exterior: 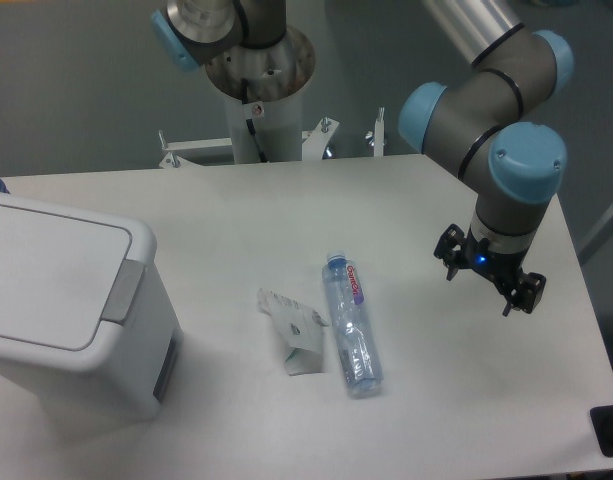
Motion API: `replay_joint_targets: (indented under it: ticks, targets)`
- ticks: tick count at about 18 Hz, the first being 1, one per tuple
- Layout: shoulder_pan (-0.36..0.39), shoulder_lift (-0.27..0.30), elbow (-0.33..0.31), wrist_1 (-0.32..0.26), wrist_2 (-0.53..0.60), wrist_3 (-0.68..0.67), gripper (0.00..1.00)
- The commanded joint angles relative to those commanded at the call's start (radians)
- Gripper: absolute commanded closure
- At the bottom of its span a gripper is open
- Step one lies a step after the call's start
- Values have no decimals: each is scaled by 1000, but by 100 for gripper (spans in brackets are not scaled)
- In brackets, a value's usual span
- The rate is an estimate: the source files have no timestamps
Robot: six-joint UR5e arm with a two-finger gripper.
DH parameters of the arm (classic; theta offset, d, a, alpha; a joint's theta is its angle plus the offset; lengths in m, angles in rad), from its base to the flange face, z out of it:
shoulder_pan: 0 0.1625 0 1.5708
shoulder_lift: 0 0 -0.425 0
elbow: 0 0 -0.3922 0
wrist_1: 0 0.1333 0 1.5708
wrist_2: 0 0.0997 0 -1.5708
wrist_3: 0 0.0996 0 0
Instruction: Open the trash can
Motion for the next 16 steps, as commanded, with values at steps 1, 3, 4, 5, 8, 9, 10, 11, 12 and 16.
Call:
replay_joint_targets:
  ticks: [1, 3, 4, 5, 8, 9, 10, 11, 12, 16]
  targets:
    - [0, 0, 0, -2, 0, 2, 0]
    - [0, 0, 2, -3, -2, 2, 0]
    - [-2, 0, 6, -5, -8, 3, 0]
    - [-5, -2, 9, -5, -11, 2, 0]
    - [-6, -6, 0, 29, -46, -37, 0]
    - [-8, -5, 2, 40, -46, -87, 0]
    - [-17, -5, 5, 41, -54, -144, 0]
    - [-20, -6, 14, 41, -78, -187, 0]
    - [-23, -6, 18, 41, -109, -225, 0]
    - [-40, -14, 69, 40, -256, -480, 0]
